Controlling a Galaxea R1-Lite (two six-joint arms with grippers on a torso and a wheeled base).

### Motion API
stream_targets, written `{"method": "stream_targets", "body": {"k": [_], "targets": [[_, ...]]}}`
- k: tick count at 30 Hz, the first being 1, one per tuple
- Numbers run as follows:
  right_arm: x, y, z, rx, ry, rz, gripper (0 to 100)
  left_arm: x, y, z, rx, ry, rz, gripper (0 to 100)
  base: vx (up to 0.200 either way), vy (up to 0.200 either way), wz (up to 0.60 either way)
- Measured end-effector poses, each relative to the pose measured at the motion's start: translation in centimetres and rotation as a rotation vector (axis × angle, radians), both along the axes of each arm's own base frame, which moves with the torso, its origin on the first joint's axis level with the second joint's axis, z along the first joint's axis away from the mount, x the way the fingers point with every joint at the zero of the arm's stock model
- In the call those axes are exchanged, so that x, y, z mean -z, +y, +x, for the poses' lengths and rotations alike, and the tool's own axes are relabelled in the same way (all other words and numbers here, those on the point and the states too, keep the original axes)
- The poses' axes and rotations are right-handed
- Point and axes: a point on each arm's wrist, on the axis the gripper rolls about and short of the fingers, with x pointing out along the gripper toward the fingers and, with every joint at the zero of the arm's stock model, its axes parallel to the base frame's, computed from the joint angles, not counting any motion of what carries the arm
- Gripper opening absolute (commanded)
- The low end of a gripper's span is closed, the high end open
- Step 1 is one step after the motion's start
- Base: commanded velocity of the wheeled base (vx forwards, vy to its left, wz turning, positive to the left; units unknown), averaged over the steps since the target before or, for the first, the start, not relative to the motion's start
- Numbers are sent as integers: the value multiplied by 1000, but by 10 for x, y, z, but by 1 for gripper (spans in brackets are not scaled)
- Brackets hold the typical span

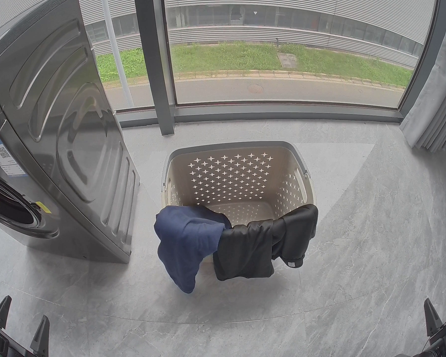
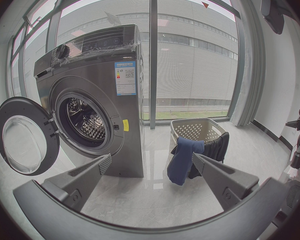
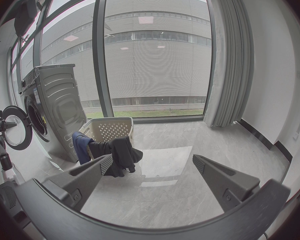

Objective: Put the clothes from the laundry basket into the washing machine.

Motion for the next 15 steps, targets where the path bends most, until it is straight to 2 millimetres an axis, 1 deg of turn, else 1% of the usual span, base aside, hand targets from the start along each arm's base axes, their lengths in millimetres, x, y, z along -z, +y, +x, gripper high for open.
{"method": "stream_targets", "body": {"k": [15], "targets": [[1,0,0,1,6,1,100,0,0,0,-1,0,1,100,0,0,0]]}}
